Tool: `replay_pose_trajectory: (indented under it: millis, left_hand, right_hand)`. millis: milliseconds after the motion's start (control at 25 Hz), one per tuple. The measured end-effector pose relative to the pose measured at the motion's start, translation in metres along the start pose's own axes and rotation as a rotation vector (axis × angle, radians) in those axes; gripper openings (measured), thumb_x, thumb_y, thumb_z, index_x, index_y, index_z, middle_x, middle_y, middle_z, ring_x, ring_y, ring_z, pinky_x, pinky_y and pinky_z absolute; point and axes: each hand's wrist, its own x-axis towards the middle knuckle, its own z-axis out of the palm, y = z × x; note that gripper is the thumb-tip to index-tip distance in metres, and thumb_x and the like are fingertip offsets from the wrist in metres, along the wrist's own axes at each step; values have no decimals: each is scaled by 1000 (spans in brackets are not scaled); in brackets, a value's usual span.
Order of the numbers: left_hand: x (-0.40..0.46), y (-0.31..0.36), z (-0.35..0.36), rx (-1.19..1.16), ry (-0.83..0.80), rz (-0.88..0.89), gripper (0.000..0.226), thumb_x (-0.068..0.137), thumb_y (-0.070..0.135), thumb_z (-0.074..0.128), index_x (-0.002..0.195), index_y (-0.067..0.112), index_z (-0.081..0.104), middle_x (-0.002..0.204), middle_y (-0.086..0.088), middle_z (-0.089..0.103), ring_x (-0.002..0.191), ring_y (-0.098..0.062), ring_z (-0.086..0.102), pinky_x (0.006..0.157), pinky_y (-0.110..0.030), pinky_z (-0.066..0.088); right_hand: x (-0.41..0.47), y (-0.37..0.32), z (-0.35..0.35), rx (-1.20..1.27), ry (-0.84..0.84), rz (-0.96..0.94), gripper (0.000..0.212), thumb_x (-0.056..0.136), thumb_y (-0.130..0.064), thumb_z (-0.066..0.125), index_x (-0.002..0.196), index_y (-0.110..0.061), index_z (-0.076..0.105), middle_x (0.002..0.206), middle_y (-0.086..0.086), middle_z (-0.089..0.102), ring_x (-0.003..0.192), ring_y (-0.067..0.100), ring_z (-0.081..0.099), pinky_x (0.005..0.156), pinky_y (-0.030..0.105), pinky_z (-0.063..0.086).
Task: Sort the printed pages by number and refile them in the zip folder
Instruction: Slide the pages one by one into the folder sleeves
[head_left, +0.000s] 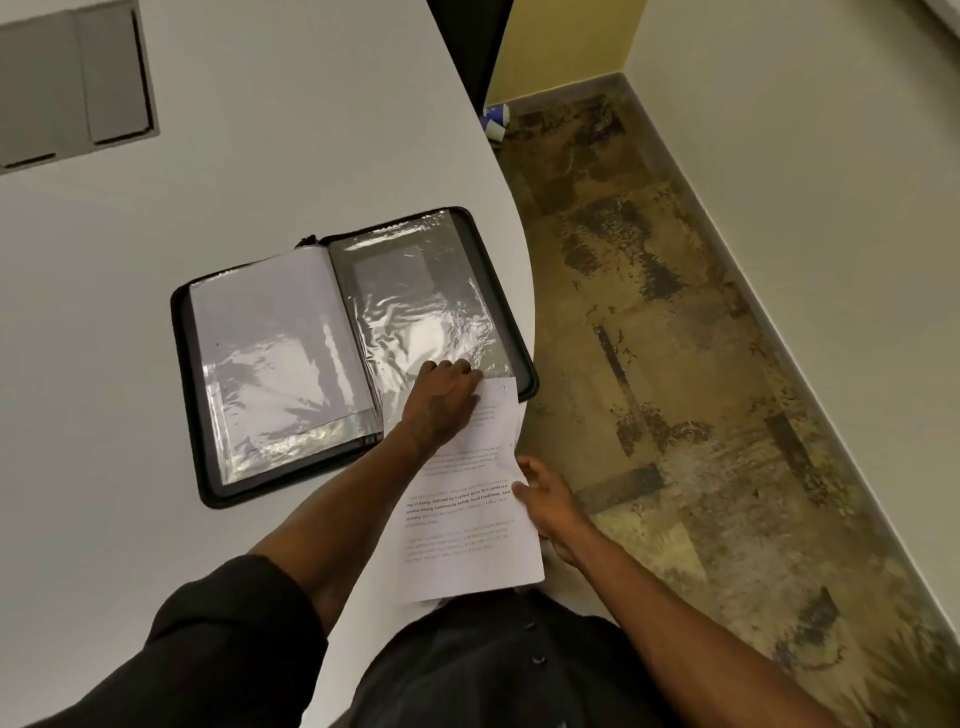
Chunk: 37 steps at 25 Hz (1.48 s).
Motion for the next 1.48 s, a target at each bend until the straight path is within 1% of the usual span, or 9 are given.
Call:
replay_pose_trajectory:
  millis: [120, 240, 400, 640, 720, 840, 1120, 1320, 1480]
  left_hand:
    - [6, 4, -1, 8, 30, 5, 27, 93, 19, 56, 118, 18, 66, 108, -5, 68, 96, -27, 62, 92, -41, 40]
    - [10, 9, 1, 49, 19, 15, 25, 91, 14, 55, 111, 18, 69, 99, -4, 70, 87, -26, 63, 89, -41, 39]
    - [16, 17, 1, 68, 23, 20, 13, 89, 14, 56, 93, 17, 68, 87, -4, 69, 77, -28, 63, 88, -41, 40]
    - [23, 29, -1, 47, -9, 15, 14, 86, 9, 56, 90, 16, 68, 83, -3, 68, 74, -26, 62, 88, -40, 40]
    - [22, 29, -4, 33, -14, 11, 12, 87, 7, 54, 83, 14, 63, 77, -4, 65, 70, -28, 60, 85, -39, 40]
    - [22, 30, -9, -10, 8, -29, 22, 90, 6, 50, 71, 17, 49, 66, -4, 56, 63, -28, 56, 81, -37, 39]
    - [23, 31, -5, -82, 50, -8, 21, 97, 17, 47, 76, 16, 52, 73, -4, 56, 63, -25, 48, 79, -38, 37]
    - [23, 30, 2, -50, 93, 25, 18, 93, 14, 54, 76, 13, 60, 70, -5, 57, 62, -27, 54, 80, -39, 43]
    - [19, 27, 2, -85, 90, 47, 18, 95, 16, 52, 84, 14, 66, 78, -5, 64, 71, -27, 59, 84, -39, 42]
  right_hand:
    - [-5, -2, 0, 69, -17, 14, 32, 97, -5, 53, 123, -23, 61, 115, -1, 72, 99, 19, 71, 85, 38, 60]
    - [-6, 1, 1, 97, -8, 11, 28, 97, -2, 51, 118, -18, 61, 112, 3, 73, 99, 21, 72, 83, 38, 60]
    - [-5, -1, 1, 65, -20, 6, 36, 92, 2, 49, 117, -22, 60, 106, 0, 75, 95, 18, 73, 75, 34, 60]
    - [2, -14, 6, 68, -1, -17, 34, 102, -12, 46, 131, -27, 52, 110, -1, 71, 94, 17, 72, 75, 35, 62]
    - [10, -18, 6, 27, 10, -35, 38, 102, -15, 46, 137, -28, 48, 114, -1, 70, 95, 19, 71, 79, 42, 62]
    - [12, -23, 8, -5, -24, -61, 45, 100, -9, 43, 139, -31, 46, 118, -4, 66, 99, 17, 68, 78, 39, 62]
    - [19, -19, 11, -15, -32, -79, 48, 98, -11, 41, 140, -32, 48, 116, -1, 68, 100, 22, 68, 81, 50, 61]
    - [25, -21, 10, -54, -40, -70, 46, 98, -11, 41, 139, -31, 48, 115, -1, 67, 100, 19, 67, 85, 43, 60]
    - [27, -28, 7, 76, -31, -44, 43, 100, -5, 41, 135, -28, 50, 112, -1, 68, 98, 19, 68, 76, 33, 60]
